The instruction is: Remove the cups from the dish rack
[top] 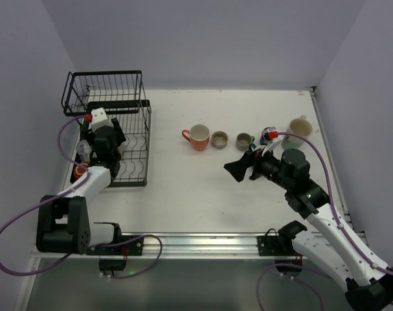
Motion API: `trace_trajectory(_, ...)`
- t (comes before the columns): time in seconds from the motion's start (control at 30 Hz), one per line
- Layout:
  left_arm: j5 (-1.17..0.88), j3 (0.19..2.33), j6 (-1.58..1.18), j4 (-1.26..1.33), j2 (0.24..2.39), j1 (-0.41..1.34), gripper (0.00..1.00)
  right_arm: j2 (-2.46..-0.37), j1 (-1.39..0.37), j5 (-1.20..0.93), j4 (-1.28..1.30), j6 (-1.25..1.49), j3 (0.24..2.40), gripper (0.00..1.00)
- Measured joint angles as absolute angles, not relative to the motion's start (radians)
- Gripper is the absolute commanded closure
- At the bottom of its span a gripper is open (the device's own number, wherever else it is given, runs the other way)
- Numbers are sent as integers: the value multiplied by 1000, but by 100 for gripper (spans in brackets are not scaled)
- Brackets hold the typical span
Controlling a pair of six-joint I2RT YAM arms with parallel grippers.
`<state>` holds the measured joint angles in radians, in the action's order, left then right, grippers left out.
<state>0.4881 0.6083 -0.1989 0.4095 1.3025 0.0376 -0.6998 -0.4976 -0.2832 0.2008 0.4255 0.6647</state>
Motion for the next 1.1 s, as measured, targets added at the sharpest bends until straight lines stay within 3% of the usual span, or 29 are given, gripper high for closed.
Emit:
trace_trajectory(0.2, 484, 575, -239, 328, 1210, 44, 67, -698, -500, -283, 201, 426, 665, 1)
trace_trajectory(0.33, 495, 554, -269, 237, 1118, 97, 73, -688, -506, -285, 200, 434, 665, 1)
trace_trajectory(0.67, 495, 501, -346, 125, 906, 173, 79, -712, -603, -307, 105, 537, 664, 1)
trace_trajectory(1.1, 477, 502, -387, 15, 742, 173, 83, -1077, -852, -243, -233, 747, 686, 1)
